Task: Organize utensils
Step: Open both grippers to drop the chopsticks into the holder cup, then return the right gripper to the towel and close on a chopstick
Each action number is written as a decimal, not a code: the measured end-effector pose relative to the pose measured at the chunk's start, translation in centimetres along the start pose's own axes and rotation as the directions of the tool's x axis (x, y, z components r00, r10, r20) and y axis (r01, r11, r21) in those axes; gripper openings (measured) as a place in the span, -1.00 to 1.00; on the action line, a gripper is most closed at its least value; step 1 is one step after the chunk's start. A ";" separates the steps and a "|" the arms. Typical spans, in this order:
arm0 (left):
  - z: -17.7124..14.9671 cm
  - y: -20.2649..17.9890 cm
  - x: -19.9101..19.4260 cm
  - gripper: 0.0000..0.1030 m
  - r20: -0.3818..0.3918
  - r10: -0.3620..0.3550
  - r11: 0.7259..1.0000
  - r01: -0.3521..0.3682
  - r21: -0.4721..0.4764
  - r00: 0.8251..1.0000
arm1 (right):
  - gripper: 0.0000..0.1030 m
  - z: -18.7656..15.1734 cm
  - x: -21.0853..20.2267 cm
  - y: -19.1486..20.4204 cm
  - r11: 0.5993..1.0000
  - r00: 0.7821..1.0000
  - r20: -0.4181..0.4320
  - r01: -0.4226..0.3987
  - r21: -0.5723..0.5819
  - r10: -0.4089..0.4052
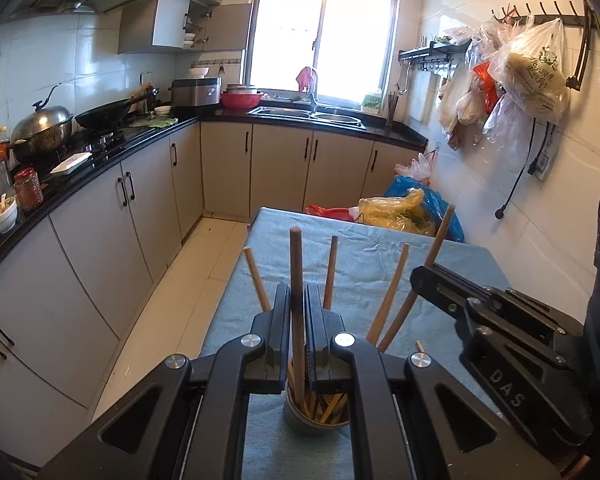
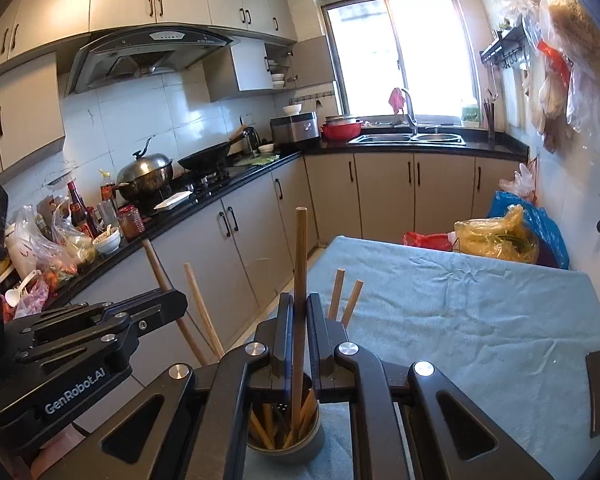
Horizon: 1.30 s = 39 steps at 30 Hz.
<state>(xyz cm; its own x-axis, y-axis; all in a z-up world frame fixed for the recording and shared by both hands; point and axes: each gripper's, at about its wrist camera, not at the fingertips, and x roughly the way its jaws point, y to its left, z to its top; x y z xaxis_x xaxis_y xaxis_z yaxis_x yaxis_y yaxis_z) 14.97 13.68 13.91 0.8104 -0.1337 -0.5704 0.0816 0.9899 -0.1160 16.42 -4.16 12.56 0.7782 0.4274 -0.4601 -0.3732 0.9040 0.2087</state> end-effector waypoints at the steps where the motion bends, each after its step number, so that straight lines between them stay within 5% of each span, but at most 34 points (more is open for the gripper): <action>1: 0.0 0.1 0.0 -0.88 0.000 -0.002 1.000 0.002 -0.004 1.000 | -0.79 0.0 -0.1 0.0 1.000 1.000 0.000 -0.002 -0.001 0.002; 13: -0.7 -1.3 -3.5 -0.73 0.049 -0.044 0.999 0.043 0.026 0.998 | -0.78 -0.2 -5.7 -2.6 1.000 0.996 0.083 0.013 -0.016 -0.012; 17: -2.7 -2.9 -4.5 -0.65 0.045 -0.087 0.995 0.084 0.059 0.995 | -0.78 -2.6 -6.5 -5.9 0.998 0.998 0.018 0.057 -0.019 -0.057; 21: -7.2 -5.7 -2.7 -0.59 -0.059 -0.167 0.981 0.172 0.094 0.984 | -0.78 -5.9 -5.5 -9.8 0.995 0.990 -0.100 0.100 0.018 -0.098; 24: -11.0 -7.9 0.2 -0.59 -0.170 -0.177 0.974 0.198 0.113 0.969 | -0.78 -8.7 -3.6 -12.9 0.990 0.969 -0.223 0.120 0.067 -0.103; 28: -14.8 -9.4 4.4 -0.59 -0.330 -0.178 0.972 0.218 0.089 0.927 | -0.78 -11.3 -0.1 -15.9 0.980 0.920 -0.381 0.154 0.127 -0.096; 32: -16.0 -9.7 5.8 -0.59 -0.382 -0.162 0.971 0.217 0.103 0.910 | -0.78 -12.1 3.1 -17.0 0.979 0.885 -0.458 0.162 0.127 -0.087; 39: -16.4 -9.3 6.1 -0.59 -0.387 -0.155 0.971 0.212 0.109 0.909 | -0.77 -12.7 7.7 -17.0 0.978 0.824 -0.549 0.201 0.051 -0.140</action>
<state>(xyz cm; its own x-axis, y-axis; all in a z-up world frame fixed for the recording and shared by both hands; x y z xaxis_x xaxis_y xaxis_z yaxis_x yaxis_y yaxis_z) 9.66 2.91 -1.89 0.4997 -0.2935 -0.8150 0.3143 0.9382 -0.1452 22.37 -16.37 -5.50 0.4164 0.2201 -0.8821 -0.1829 0.9707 0.1559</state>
